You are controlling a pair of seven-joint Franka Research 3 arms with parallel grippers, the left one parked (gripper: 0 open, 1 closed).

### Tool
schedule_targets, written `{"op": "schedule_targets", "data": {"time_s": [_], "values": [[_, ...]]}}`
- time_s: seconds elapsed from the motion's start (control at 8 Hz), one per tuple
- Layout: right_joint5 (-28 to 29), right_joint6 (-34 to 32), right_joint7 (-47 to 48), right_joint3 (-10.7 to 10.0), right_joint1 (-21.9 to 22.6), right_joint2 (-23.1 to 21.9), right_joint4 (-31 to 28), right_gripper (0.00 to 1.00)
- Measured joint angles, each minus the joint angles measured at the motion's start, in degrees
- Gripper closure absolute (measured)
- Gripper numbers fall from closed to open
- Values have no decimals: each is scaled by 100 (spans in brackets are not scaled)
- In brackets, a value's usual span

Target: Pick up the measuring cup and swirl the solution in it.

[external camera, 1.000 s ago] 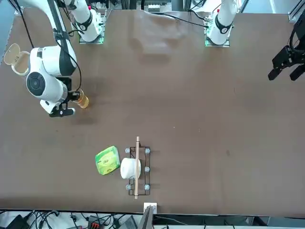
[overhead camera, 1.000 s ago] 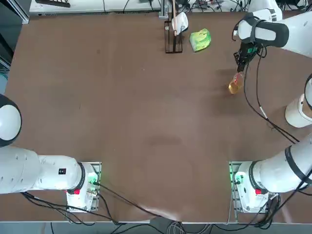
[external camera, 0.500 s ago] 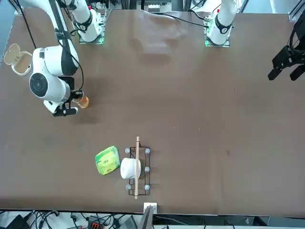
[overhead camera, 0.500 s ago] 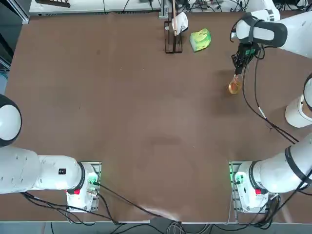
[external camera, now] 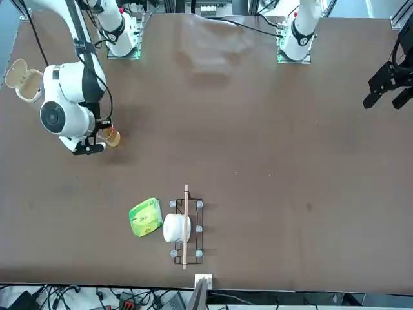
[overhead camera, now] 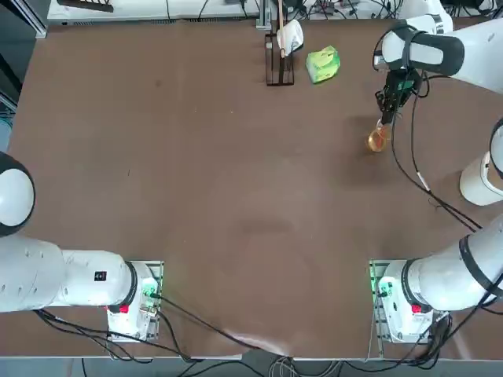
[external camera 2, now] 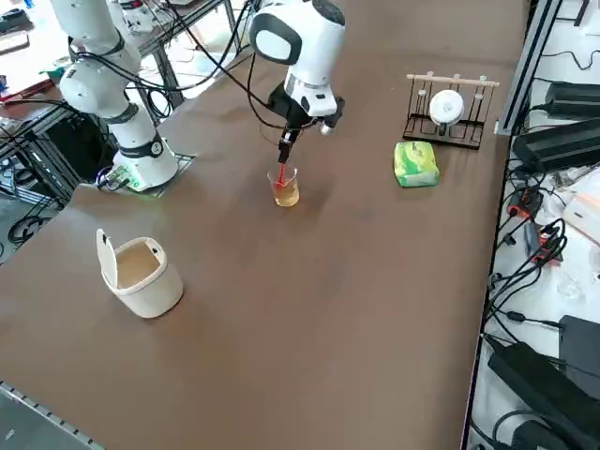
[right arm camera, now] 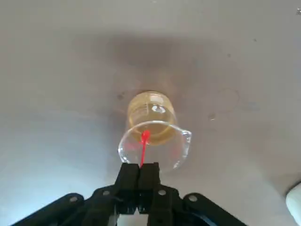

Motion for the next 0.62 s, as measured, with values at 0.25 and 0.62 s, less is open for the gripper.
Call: {"op": "schedule_targets", "data": {"time_s": [0.25,0.62], "values": [[-121,33,-164,-38,-132,-1,6,98],[-203,357,-202,-41,-208,27,7,98]]}}
